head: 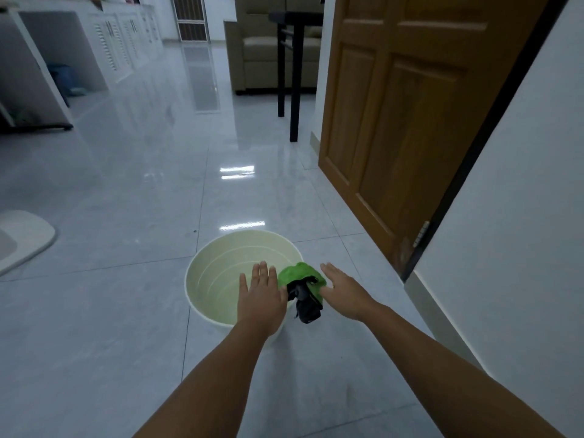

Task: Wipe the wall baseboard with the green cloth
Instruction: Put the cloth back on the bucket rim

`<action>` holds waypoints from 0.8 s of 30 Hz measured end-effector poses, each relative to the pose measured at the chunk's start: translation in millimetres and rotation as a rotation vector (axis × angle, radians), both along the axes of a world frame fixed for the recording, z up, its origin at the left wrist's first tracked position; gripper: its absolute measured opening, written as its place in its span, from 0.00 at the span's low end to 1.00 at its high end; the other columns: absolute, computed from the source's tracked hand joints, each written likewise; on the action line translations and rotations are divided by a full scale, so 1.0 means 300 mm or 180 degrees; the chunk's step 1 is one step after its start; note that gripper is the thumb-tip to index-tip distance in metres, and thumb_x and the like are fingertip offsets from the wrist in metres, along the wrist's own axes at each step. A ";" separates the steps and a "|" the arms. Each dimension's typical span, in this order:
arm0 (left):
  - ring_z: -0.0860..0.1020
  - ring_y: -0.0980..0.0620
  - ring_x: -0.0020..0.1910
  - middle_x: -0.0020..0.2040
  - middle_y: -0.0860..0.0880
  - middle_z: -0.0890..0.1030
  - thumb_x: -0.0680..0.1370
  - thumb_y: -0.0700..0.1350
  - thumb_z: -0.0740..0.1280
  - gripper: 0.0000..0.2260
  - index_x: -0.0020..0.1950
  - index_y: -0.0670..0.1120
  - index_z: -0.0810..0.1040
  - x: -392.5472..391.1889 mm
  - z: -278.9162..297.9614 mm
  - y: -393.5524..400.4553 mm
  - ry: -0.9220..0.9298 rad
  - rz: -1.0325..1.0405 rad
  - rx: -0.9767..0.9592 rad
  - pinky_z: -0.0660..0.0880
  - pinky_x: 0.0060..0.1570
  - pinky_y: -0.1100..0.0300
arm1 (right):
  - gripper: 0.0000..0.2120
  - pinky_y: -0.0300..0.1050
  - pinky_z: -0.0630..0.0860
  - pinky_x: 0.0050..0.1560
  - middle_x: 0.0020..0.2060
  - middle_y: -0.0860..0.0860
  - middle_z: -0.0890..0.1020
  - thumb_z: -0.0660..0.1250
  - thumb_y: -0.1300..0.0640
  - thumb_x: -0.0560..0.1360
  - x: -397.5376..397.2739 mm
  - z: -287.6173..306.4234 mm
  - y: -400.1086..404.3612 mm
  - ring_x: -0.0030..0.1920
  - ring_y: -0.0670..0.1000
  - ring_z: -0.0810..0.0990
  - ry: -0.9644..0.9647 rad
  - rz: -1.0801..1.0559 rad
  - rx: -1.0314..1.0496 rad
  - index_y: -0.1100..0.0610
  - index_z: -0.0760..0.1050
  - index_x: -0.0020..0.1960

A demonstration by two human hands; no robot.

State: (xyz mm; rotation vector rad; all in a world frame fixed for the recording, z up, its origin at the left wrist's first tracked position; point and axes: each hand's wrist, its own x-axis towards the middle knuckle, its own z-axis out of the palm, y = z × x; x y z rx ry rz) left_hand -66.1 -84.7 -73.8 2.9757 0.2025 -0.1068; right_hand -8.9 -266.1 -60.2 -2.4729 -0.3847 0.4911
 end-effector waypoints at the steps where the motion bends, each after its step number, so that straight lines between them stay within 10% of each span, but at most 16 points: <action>1: 0.40 0.47 0.76 0.78 0.44 0.43 0.82 0.52 0.41 0.25 0.77 0.43 0.44 -0.004 0.000 -0.009 0.0012 -0.0026 0.0014 0.39 0.73 0.45 | 0.31 0.51 0.53 0.74 0.76 0.52 0.55 0.58 0.53 0.78 -0.011 -0.023 -0.014 0.75 0.52 0.55 0.0134 0.0017 -0.0058 0.52 0.50 0.77; 5: 0.40 0.47 0.76 0.78 0.44 0.43 0.82 0.52 0.41 0.25 0.77 0.43 0.43 -0.005 0.004 -0.037 -0.0022 -0.0152 0.0115 0.38 0.73 0.46 | 0.27 0.46 0.74 0.51 0.60 0.59 0.77 0.57 0.55 0.79 -0.030 -0.097 0.005 0.54 0.56 0.76 0.0024 -0.0115 0.0029 0.49 0.52 0.76; 9: 0.41 0.47 0.76 0.78 0.43 0.44 0.82 0.52 0.42 0.25 0.77 0.43 0.44 0.002 -0.006 -0.012 -0.0010 -0.0071 0.0184 0.39 0.73 0.45 | 0.14 0.44 0.68 0.34 0.43 0.54 0.82 0.57 0.53 0.79 -0.010 -0.072 0.078 0.42 0.53 0.78 -0.1479 -0.0480 -0.0170 0.49 0.74 0.62; 13: 0.41 0.47 0.76 0.78 0.43 0.44 0.82 0.52 0.42 0.25 0.77 0.43 0.44 -0.020 -0.040 0.038 -0.0010 0.0040 0.0268 0.39 0.73 0.45 | 0.10 0.43 0.72 0.38 0.46 0.47 0.82 0.61 0.54 0.77 0.010 -0.069 0.167 0.48 0.51 0.77 -0.1804 -0.0283 0.0183 0.51 0.80 0.52; 18: 0.41 0.47 0.76 0.78 0.43 0.45 0.82 0.52 0.42 0.25 0.77 0.43 0.44 -0.009 -0.044 0.077 -0.0013 0.0075 0.0269 0.41 0.73 0.45 | 0.16 0.46 0.70 0.59 0.67 0.46 0.72 0.58 0.54 0.78 0.010 -0.152 0.167 0.69 0.47 0.64 -0.1074 0.0085 -0.0104 0.49 0.72 0.65; 24: 0.41 0.47 0.76 0.78 0.43 0.45 0.82 0.51 0.43 0.25 0.77 0.43 0.45 -0.008 -0.037 0.080 -0.0002 0.0054 0.0214 0.40 0.73 0.45 | 0.17 0.44 0.74 0.52 0.63 0.45 0.76 0.57 0.54 0.79 -0.036 -0.140 0.132 0.60 0.48 0.72 -0.1379 -0.0260 0.0039 0.47 0.71 0.66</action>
